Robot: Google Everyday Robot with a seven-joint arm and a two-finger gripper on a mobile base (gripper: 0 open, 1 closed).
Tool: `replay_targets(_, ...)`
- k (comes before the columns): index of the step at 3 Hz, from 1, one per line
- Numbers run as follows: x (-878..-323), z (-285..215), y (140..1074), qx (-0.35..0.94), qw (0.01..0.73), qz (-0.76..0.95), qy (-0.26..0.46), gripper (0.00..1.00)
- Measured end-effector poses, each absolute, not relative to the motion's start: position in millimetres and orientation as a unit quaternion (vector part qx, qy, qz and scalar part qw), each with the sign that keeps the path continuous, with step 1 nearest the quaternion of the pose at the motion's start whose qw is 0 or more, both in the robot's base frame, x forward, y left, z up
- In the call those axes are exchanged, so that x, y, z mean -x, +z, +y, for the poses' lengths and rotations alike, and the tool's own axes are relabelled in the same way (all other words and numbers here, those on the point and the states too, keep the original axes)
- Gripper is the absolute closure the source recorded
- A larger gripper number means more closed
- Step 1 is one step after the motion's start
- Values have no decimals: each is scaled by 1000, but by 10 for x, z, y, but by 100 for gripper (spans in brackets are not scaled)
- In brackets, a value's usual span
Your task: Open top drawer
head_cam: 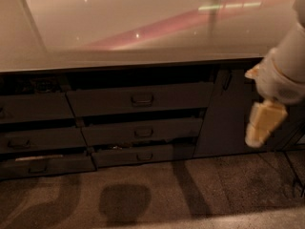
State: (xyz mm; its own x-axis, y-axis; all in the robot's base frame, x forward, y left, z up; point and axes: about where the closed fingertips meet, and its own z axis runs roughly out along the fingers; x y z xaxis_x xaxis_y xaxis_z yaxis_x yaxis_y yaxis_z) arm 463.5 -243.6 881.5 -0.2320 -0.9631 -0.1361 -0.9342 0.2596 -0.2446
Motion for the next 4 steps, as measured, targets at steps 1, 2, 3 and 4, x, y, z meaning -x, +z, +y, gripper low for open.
replay_targets(1,-4416,-2589,8791,589,142,791,-81,0)
replay_targets(2,-4416,-2589,8791,589,142,791,-81,0)
replay_targets(3,-4424,-2564,8777,609,157,777,-33,0)
replay_targets(4,-4426,-2558,8760,645,187,738,69,0)
